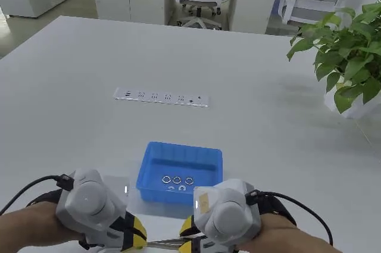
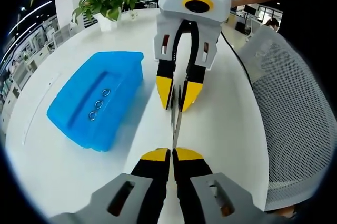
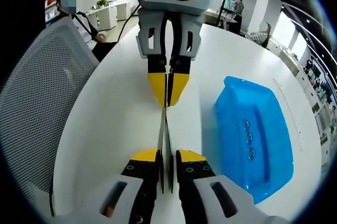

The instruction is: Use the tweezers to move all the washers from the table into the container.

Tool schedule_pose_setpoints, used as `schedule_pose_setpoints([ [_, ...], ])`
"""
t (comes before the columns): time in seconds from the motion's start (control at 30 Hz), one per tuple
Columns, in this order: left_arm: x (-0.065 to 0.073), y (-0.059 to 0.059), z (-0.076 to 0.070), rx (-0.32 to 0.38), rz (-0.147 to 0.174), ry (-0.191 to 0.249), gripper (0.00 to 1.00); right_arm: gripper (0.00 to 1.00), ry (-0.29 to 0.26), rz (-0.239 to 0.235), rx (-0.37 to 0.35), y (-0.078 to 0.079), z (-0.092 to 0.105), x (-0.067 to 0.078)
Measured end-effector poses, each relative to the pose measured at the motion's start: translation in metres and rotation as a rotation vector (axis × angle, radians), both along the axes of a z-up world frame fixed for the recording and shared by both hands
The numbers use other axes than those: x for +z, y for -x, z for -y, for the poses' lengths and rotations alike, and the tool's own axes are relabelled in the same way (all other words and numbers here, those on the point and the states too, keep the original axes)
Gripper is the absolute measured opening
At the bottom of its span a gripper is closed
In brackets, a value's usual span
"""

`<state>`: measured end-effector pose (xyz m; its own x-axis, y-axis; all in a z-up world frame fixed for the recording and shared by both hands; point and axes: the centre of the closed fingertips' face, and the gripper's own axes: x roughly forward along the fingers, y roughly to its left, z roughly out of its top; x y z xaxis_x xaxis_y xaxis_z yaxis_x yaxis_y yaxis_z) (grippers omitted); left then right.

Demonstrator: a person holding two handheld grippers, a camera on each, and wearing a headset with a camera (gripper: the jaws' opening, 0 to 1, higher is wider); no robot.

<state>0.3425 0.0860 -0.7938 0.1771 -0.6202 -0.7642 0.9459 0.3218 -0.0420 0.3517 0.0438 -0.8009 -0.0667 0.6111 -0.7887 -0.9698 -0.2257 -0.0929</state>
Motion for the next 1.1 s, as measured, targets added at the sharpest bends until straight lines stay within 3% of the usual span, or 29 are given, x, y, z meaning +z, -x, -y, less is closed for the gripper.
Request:
schedule_pose_setpoints([
  [0.37,0.015,-0.002,-0.007,0.058,0.011,0.04,0.1,0.16,-0.048,0.025,-0.033,-0.01,0.0,0.024],
  [0.67,0.034,-0.006,-0.015,0.122,0.044,0.087,0.13,0.21,-0.078,0.035,-0.079,-0.017,0.011,0.041],
  [0.77,0.042,-0.009,-0.016,0.162,0.062,0.126,0.17,0.25,-0.095,0.025,-0.117,-0.021,0.017,0.047],
  [1.1,0.066,-0.014,-0.026,0.275,0.113,0.193,0.38,0.38,-0.19,0.016,-0.296,-0.038,0.042,0.069],
])
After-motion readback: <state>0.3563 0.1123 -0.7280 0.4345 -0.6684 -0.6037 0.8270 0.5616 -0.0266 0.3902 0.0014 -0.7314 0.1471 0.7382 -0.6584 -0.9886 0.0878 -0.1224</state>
